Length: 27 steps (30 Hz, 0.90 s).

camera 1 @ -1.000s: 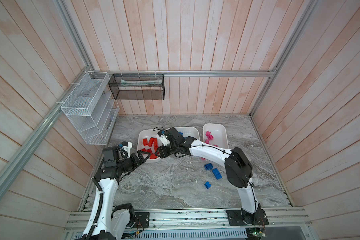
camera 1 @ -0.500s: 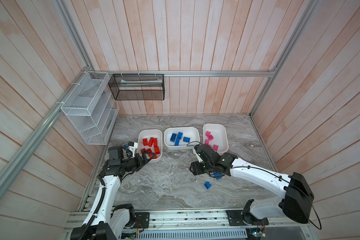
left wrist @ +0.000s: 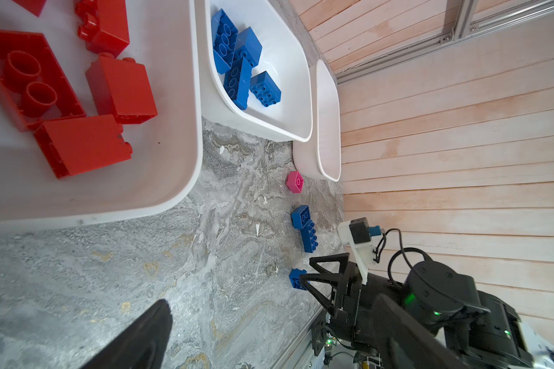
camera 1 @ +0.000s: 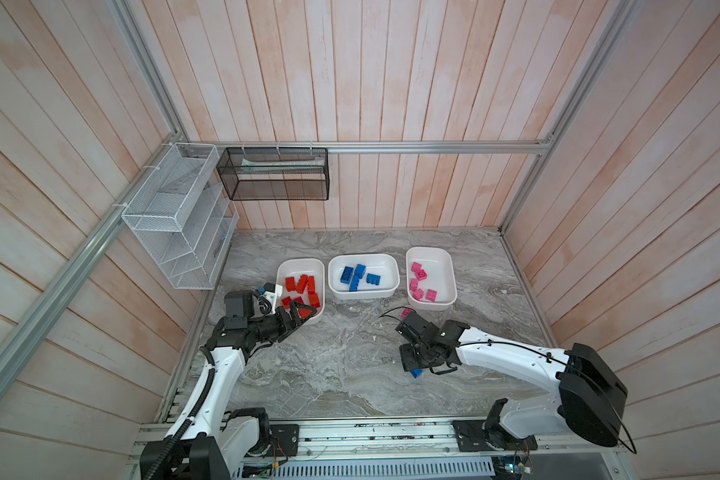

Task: Sort the legos into containers by color
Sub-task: 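Return the right gripper to the pile and grasp a blue 2x2 brick, then carry the blue brick with the right gripper into the middle bin, release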

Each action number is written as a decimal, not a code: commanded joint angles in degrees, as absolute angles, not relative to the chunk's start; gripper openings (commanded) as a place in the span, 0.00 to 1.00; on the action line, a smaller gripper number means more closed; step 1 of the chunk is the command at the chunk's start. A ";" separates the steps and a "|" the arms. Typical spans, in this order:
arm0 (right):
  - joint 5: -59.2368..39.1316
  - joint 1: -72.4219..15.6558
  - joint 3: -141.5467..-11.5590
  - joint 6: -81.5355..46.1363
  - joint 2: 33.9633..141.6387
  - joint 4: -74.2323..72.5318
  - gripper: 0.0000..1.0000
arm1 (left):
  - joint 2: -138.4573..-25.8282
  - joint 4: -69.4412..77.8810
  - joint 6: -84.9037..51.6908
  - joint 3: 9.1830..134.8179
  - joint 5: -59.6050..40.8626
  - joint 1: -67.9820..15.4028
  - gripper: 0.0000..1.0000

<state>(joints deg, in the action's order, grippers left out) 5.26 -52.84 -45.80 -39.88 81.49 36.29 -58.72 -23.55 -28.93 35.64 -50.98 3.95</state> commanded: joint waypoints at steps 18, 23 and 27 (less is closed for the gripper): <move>9.95 -55.85 -50.56 -40.01 83.14 39.90 0.20 | -59.25 -23.13 -27.11 35.29 -50.93 3.60 0.99; 11.36 -52.08 -60.00 -33.99 85.24 35.24 0.19 | -58.62 -23.64 -27.09 36.22 -51.00 3.56 0.99; 7.83 -44.67 -65.99 -27.89 88.75 26.08 0.19 | -58.00 -25.06 -26.56 37.65 -51.14 3.63 0.99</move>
<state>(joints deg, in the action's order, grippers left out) 8.08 -48.64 -63.02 -33.95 86.04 32.62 -59.13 -24.16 -28.10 35.27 -50.94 3.95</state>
